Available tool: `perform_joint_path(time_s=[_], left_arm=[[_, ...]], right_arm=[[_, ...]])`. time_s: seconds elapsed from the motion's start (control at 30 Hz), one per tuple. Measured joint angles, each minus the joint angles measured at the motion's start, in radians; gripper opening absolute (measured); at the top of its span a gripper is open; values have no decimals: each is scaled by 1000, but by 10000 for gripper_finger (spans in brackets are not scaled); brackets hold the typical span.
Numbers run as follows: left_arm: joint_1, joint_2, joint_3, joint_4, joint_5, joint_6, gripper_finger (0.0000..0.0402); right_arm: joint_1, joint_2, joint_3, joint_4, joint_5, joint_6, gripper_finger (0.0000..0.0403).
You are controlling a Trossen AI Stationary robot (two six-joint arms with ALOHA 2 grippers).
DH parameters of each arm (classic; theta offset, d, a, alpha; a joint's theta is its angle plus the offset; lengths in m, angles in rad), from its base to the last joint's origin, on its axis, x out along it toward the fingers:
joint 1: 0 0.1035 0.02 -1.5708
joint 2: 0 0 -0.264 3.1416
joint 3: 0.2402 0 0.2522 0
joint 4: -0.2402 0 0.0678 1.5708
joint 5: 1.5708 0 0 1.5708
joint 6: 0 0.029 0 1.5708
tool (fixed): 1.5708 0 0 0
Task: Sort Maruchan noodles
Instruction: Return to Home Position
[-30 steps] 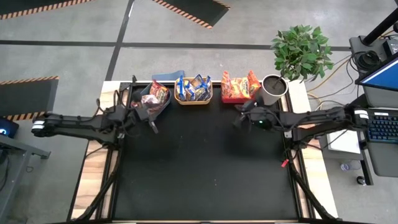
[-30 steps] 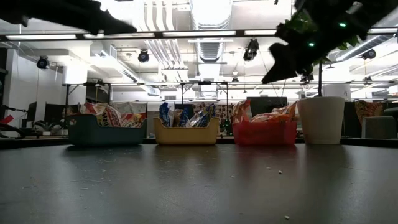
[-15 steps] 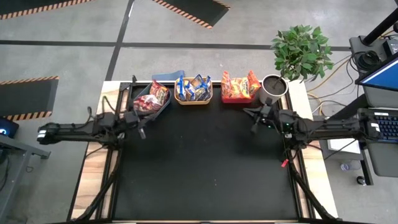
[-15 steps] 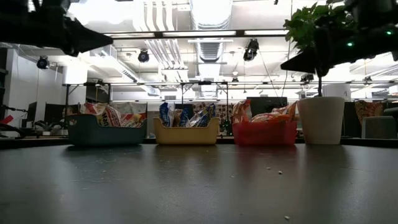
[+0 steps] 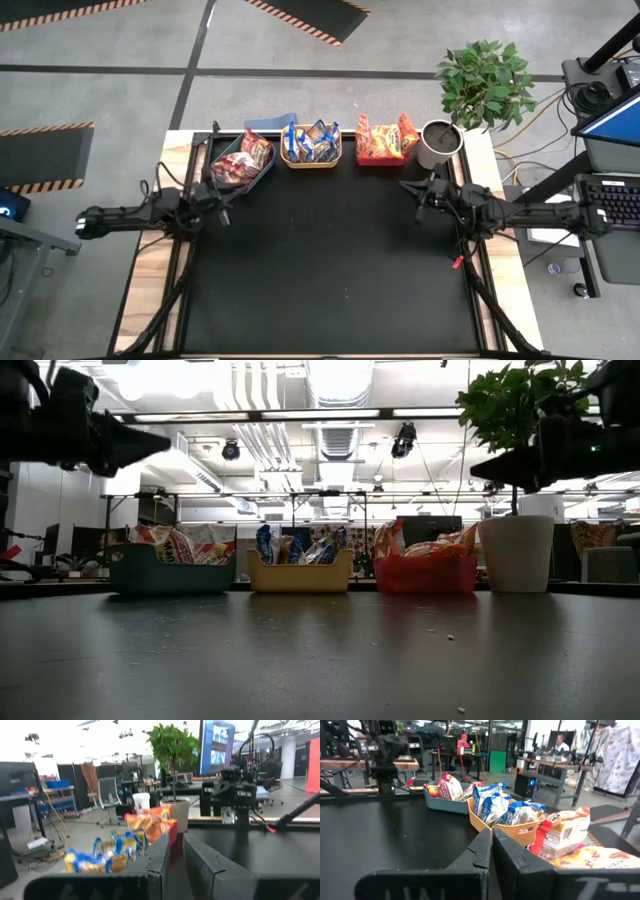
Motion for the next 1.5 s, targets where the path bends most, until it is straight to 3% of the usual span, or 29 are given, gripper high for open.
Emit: perform_joint_path(time_s=[0.3, 0.57, 0.77, 1.5], left_arm=[[0, 8, -23, -17, 0, -73, 39], [0, 13, -23, -22, -26, -71, 39], [0, 12, -22, -20, -26, -71, 39], [0, 27, -22, -19, -26, -70, 39]], right_arm=[[0, -91, -8, 0, -54, -64, 9], [0, -150, -8, 3, -188, -81, 9], [0, -150, -8, -1, -160, -6, 9], [0, -150, -8, -5, -160, 6, 9]])
